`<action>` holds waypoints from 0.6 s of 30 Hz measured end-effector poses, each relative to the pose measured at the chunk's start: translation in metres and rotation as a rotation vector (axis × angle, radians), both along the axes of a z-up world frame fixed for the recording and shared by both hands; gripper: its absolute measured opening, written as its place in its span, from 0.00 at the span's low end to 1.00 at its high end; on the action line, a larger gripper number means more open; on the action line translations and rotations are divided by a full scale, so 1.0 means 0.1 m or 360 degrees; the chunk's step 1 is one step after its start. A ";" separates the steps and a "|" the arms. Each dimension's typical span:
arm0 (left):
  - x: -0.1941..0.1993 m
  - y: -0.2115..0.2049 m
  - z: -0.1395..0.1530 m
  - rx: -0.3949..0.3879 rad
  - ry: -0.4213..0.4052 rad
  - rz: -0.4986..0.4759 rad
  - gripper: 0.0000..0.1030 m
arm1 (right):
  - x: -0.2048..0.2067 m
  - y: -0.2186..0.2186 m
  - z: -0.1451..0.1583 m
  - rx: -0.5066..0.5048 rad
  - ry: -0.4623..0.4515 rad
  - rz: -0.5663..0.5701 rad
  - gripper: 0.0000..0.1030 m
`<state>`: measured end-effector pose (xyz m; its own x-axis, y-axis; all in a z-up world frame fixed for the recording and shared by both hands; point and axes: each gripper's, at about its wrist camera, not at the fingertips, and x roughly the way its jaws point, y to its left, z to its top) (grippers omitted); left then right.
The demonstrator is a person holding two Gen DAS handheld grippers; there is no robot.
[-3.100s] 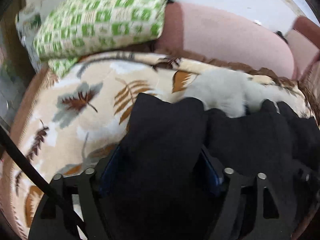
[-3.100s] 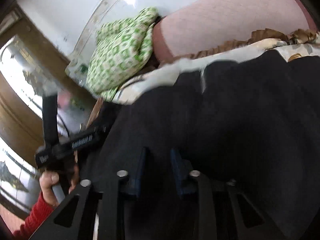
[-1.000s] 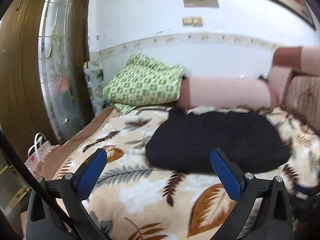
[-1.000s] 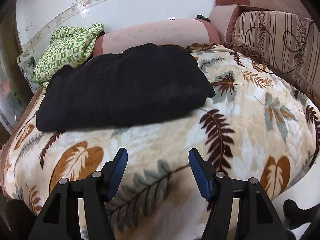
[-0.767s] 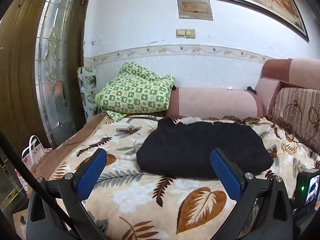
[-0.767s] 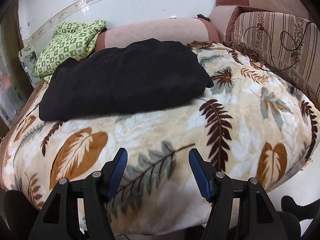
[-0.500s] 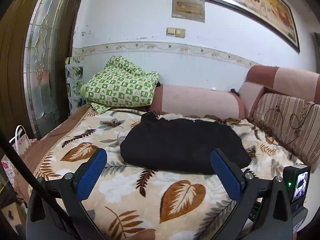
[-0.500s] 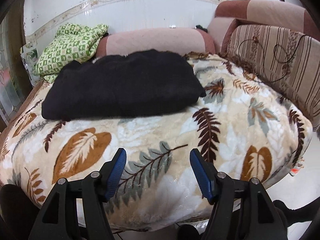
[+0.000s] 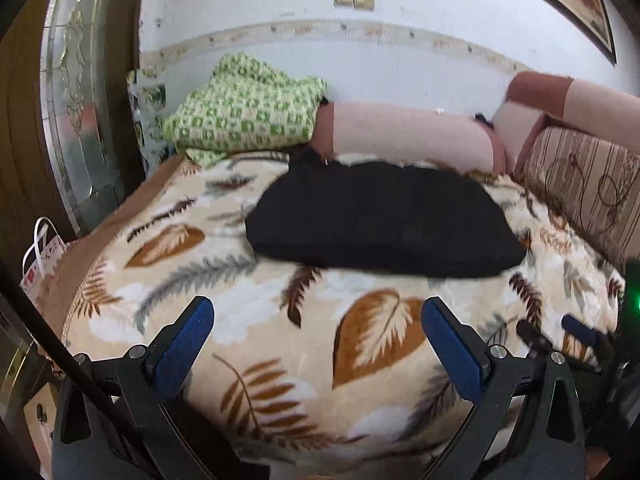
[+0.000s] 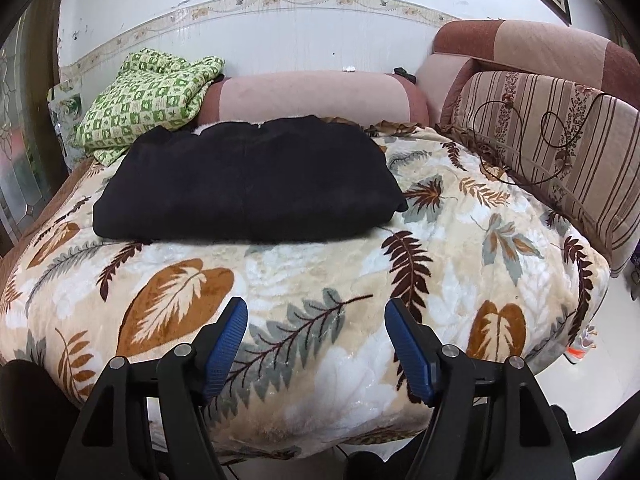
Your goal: Fold large clothes
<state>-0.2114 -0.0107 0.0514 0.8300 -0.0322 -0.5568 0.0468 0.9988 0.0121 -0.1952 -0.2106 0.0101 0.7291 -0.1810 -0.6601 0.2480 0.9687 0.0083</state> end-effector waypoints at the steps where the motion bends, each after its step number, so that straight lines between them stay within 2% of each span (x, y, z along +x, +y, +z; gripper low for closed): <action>1: 0.00 -0.01 -0.03 0.0006 0.0014 -0.0003 1.00 | 0.00 0.00 0.00 0.0002 0.0003 -0.0006 0.73; 4: 0.03 -0.03 -0.12 0.0027 0.0067 -0.0012 1.00 | 0.00 -0.02 -0.02 0.0009 0.0017 -0.0025 0.73; 10: 0.10 0.01 -0.20 -0.0013 0.0163 0.0004 1.00 | 0.03 0.01 -0.08 -0.0007 0.0067 -0.0022 0.73; 18: 0.14 0.00 -0.27 0.0011 0.0189 0.0018 1.00 | 0.06 0.09 -0.17 -0.0023 0.0110 0.0019 0.73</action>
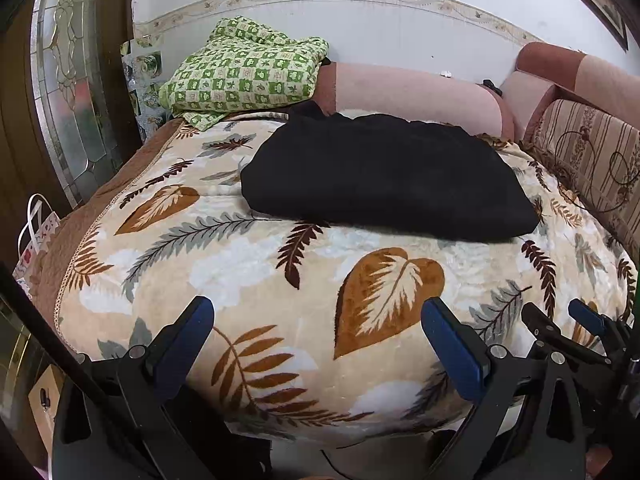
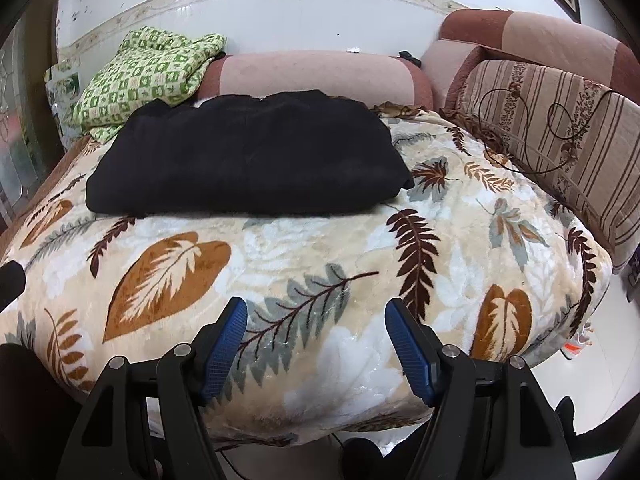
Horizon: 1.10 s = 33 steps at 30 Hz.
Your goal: Fold large clothes
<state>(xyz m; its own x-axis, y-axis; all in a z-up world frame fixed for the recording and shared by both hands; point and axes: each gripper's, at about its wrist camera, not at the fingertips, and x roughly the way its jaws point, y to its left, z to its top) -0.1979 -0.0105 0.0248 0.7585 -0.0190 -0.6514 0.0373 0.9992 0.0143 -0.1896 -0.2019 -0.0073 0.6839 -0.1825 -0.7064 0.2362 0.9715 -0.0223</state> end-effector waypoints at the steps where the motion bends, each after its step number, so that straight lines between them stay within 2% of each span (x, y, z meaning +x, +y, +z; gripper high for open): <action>1: 0.00 -0.01 -0.01 0.0004 0.0003 -0.0001 1.00 | 0.00 0.00 -0.01 -0.0001 0.0003 0.0003 0.73; 19: 0.12 -0.09 -0.26 0.0045 0.0112 -0.0062 1.00 | 0.07 0.04 -0.15 -0.0017 0.0056 0.0016 0.73; 33: 0.22 -0.09 -0.38 0.0037 0.0186 -0.0075 1.00 | 0.20 0.10 -0.09 -0.0073 0.0022 0.0055 0.74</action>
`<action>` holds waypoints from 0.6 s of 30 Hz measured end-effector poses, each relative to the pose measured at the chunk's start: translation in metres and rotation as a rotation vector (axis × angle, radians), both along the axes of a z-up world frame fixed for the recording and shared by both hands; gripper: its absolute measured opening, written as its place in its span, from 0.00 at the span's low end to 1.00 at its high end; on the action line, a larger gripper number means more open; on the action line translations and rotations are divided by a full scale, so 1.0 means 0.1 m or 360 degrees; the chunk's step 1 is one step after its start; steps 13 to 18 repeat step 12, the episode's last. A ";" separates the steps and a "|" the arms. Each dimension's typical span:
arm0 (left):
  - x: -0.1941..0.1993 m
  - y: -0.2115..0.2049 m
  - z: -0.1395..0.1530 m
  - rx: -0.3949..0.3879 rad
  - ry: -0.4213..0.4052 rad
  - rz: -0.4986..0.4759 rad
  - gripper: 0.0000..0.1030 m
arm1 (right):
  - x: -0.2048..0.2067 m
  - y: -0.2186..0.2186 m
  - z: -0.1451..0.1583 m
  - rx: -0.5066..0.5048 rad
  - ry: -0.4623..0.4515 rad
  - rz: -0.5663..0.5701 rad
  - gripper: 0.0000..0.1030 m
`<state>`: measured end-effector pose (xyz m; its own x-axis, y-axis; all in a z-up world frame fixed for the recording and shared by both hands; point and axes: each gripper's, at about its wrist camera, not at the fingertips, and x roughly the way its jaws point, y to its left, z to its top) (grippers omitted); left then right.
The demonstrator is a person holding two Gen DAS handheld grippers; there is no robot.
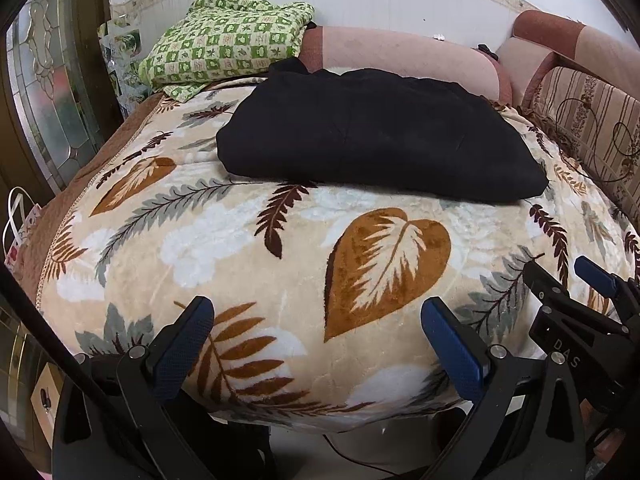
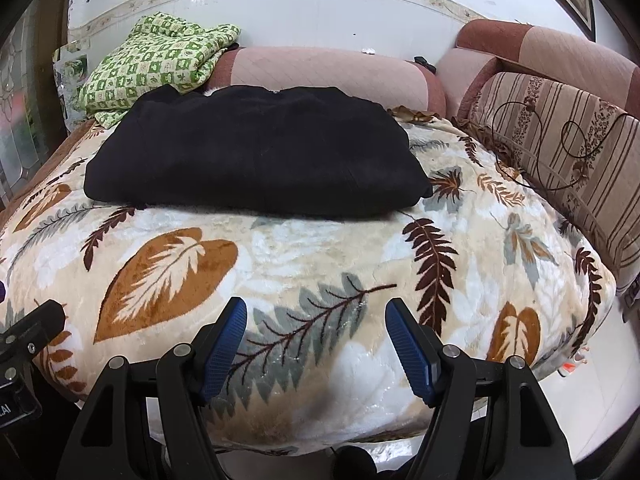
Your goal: Fold large clothes
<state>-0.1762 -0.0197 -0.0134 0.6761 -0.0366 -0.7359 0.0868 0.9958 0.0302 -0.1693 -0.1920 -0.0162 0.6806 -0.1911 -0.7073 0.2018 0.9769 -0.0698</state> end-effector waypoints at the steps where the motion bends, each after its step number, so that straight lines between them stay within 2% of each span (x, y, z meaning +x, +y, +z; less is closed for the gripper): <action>1: 0.00 -0.01 -0.01 0.0001 0.0001 -0.0002 1.00 | 0.00 0.00 0.00 0.0001 0.0003 0.0000 0.74; 18: 0.02 -0.03 -0.04 -0.0002 0.0024 -0.0019 1.00 | 0.03 0.01 -0.06 0.0006 0.0054 -0.0001 0.74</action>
